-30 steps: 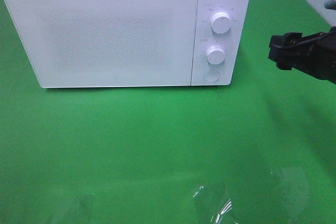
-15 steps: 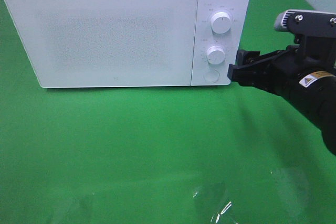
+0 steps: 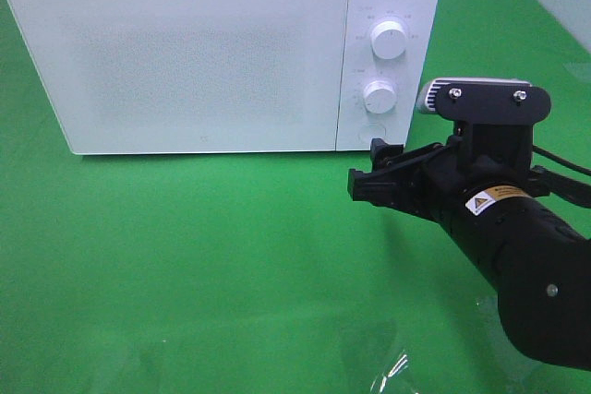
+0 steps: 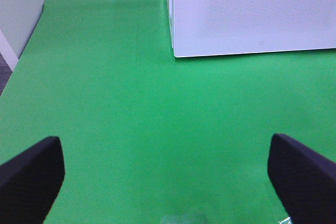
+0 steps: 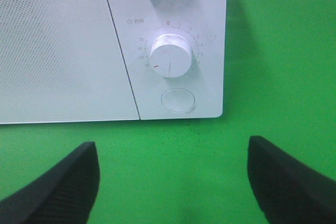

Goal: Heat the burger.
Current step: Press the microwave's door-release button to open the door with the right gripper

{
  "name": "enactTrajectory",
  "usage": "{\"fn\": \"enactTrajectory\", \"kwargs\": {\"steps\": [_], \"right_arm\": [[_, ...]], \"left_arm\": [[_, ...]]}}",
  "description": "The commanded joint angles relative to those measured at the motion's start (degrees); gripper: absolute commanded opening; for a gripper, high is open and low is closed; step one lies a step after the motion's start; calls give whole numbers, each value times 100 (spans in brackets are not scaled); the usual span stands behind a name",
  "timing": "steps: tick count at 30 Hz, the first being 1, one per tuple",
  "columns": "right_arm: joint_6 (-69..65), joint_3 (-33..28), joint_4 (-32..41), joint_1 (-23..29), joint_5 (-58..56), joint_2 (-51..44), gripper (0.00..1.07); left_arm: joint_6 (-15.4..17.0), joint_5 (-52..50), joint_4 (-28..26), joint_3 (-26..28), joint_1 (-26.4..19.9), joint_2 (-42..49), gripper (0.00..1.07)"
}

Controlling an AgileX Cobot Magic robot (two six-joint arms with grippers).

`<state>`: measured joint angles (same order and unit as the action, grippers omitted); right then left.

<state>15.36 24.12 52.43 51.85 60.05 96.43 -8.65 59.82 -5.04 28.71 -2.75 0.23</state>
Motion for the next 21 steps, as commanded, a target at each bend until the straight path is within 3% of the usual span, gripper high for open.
{"fn": "enactTrajectory", "kwargs": {"steps": [1, 6, 9, 13, 15, 18, 19, 20, 21], "right_arm": [[-350, 17, 57, 57, 92, -17, 76], [-1971, 17, 57, 57, -17, -17, 72], [-3684, 17, 57, 57, -155, -17, 62], [-4893, 17, 23, 57, -189, -17, 53], [-6211, 17, -109, 57, -183, -17, 40], [-6858, 17, -183, 57, -172, -17, 31], [-7363, 17, -252, 57, -172, -17, 20], [-7363, 17, -252, 57, -172, -17, 20], [-7746, 17, -252, 57, -172, -17, 9]], "left_arm": [[52, -6, -29, -11, -6, 103, 98], [52, -6, -29, -11, -6, 103, 98], [52, -6, -29, -11, -6, 103, 98], [52, -6, -29, -11, -6, 103, 98], [52, -6, -29, -11, -6, 103, 98], [52, -6, -29, -11, -6, 103, 98], [52, -6, -29, -11, -6, 103, 98], [52, -6, -29, -11, -6, 103, 98], [52, -6, -29, -11, -6, 103, 98]]}}
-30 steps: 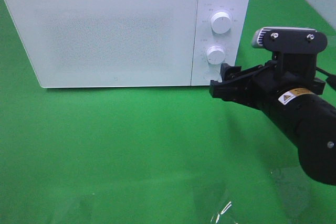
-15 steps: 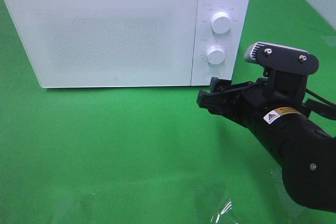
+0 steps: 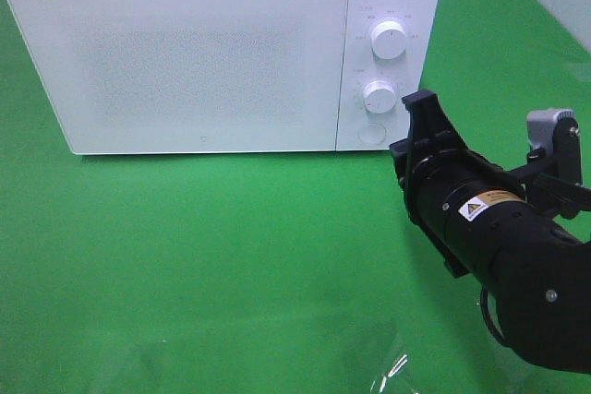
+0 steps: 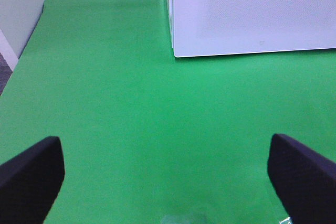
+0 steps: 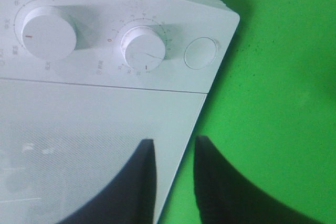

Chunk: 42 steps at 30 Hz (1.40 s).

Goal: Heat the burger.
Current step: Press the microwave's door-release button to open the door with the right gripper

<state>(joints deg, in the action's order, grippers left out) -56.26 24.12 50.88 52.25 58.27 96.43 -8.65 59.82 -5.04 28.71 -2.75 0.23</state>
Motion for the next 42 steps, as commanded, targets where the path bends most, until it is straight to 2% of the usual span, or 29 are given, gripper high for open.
{"fn": "enactTrajectory", "kwargs": {"steps": [1, 8, 15, 17, 19, 22, 24, 29, 33, 38, 42], "right_arm": [[-768, 17, -92, 17, -6, -17, 0], [-1049, 29, -74, 17, 11, 29, 0], [-1570, 252, -172, -80, 6, 556, 0], [-1736, 355, -430, -201, 6, 716, 0], [-2074, 567, -1020, -579, -6, 991, 0], [-2097, 619, -1094, -665, -11, 1049, 0], [-2275, 842, -1364, -963, -52, 1318, 0], [-2412, 1031, -1530, -1197, -241, 1478, 0], [-2481, 1415, -1851, -1570, -476, 1742, 0], [-2481, 1610, -1919, -1707, -590, 1879, 0], [-2487, 1994, -1919, -1914, -710, 2189, 0]], "left_arm": [[52, -6, -29, -11, -6, 103, 98], [52, -6, -29, -11, -6, 103, 98], [52, -6, -23, -11, -6, 103, 98], [52, -6, -23, -11, -6, 103, 98], [52, -6, -23, -11, -6, 103, 98], [52, -6, -23, -11, -6, 103, 98], [52, -6, -23, -11, -6, 103, 98], [52, -6, -23, -11, -6, 103, 98], [52, -6, -23, -11, -6, 103, 98], [52, -6, -23, -11, -6, 103, 98], [52, -6, -23, -11, -6, 103, 98]]}}
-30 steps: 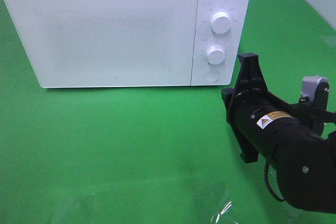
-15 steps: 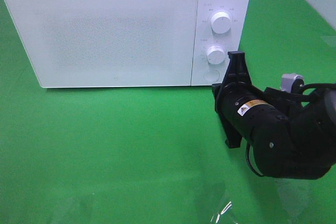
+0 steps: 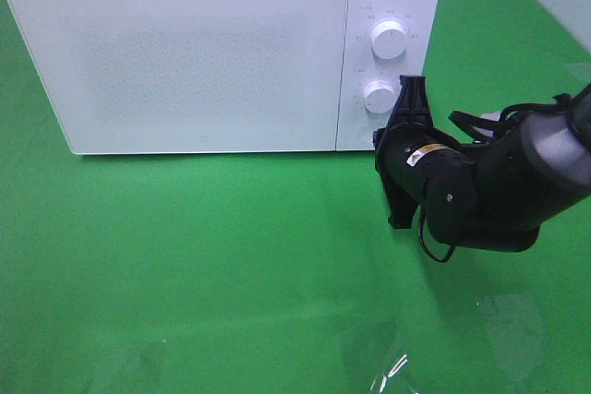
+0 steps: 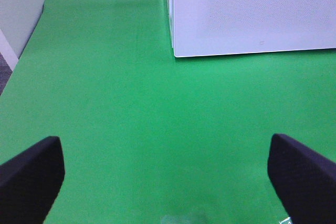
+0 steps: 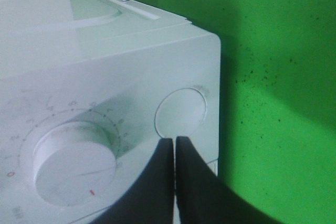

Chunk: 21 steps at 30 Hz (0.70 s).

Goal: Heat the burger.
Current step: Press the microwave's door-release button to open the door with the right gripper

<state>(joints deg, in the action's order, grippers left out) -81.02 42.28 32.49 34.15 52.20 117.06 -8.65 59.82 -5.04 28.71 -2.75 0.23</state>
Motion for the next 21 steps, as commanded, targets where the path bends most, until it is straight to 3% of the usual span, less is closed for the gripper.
{"fn": "enactTrajectory", "kwargs": {"steps": [1, 17, 21], "right_arm": [[-11, 178, -80, -103, -103, 126, 0], [-120, 831, -57, -327, -252, 602, 0], [-120, 837, -11, -327, 281, 607, 0]], "left_arm": [[52, -6, -23, -11, -6, 103, 98], [52, -6, -23, -11, -6, 103, 98], [52, -6, -23, -11, -6, 103, 98]]}}
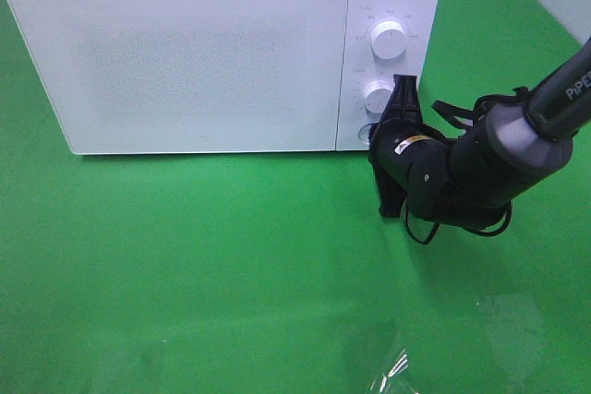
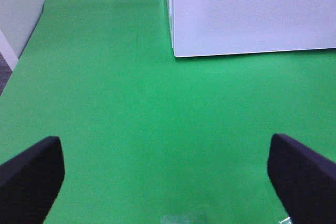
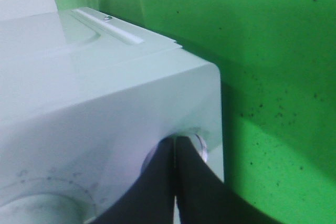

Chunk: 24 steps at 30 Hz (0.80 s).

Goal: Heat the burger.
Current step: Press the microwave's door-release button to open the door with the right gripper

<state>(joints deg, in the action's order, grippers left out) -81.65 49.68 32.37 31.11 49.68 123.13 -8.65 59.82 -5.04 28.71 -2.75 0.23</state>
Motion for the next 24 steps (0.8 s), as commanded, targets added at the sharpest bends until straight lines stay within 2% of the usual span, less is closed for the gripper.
{"fn": "enactTrajectory", "kwargs": {"steps": [1, 16, 20, 24], "right_arm": [[-57, 97, 0, -23, 533, 0, 0], [-63, 539, 86, -23, 1536, 52, 0], [-189, 911, 103, -23, 2080, 493, 0], [-235, 991, 126, -23, 2217, 625, 0]], "left_arm": [[52, -6, -23, -11, -6, 103, 98], [52, -6, -23, -11, -6, 103, 98], [52, -6, -23, -11, -6, 103, 98], [52, -6, -23, -11, -6, 103, 98]]}}
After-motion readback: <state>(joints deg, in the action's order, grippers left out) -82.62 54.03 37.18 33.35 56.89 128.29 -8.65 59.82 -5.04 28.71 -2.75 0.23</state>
